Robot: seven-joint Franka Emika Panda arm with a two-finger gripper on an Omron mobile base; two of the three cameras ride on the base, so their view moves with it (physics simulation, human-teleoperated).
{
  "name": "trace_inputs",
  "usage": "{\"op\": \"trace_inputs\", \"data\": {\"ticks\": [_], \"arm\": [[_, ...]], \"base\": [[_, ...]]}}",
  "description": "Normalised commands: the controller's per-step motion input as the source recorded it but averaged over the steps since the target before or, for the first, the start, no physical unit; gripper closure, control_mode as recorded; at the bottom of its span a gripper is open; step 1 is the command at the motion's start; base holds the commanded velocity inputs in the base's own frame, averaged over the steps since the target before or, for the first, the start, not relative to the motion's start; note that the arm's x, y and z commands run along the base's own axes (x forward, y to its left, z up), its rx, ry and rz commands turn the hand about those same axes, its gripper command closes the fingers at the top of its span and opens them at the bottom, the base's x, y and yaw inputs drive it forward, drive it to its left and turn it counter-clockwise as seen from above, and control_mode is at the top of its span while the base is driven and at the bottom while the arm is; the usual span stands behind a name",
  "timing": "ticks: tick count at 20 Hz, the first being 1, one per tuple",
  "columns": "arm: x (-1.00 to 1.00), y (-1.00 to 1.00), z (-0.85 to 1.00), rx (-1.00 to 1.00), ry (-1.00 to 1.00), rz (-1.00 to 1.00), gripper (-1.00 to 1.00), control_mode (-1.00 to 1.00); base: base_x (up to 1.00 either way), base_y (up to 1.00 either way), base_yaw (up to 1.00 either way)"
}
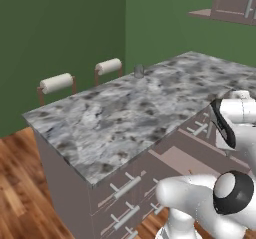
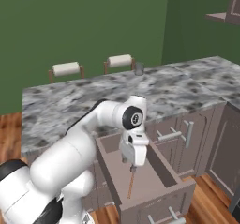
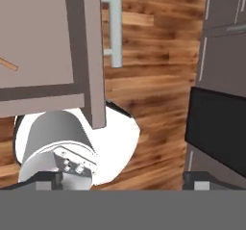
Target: Take a straw from the drawer in front and place it inside the glass cup on the dining counter.
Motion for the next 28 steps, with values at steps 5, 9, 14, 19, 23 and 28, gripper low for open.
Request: {"op": "trace_inputs", "data": {"ticks": [5,9,14,19,23,28], "arm": [[0.54,0.06,-0.56,0.10,0.02,0.20,-1.00,-1.00],[0.09,0.05,-0.75,0.13,0.00,0.26,-1.00,-1.00],[0.15,0.15,-0.66,0.15,0.00,0.28,-1.00,-1.00],[0.62,0.14,-0.23,0.16,0.00,0.27,-1.00,-1.00],[0.50,0.00,-0.33,0.20,0.00,0.22,-1.00,-1.00],[0.40,0.00,-0.67,0.17,-0.01,0.19,-1.00,-1.00]], "base": [[0.00,0.00,0.00],[0.00,0.00,0.00],[0.00,0.00,0.00],[0.00,0.00,0.00],[0.00,0.00,0.00],[0.00,0.00,0.00]]}}
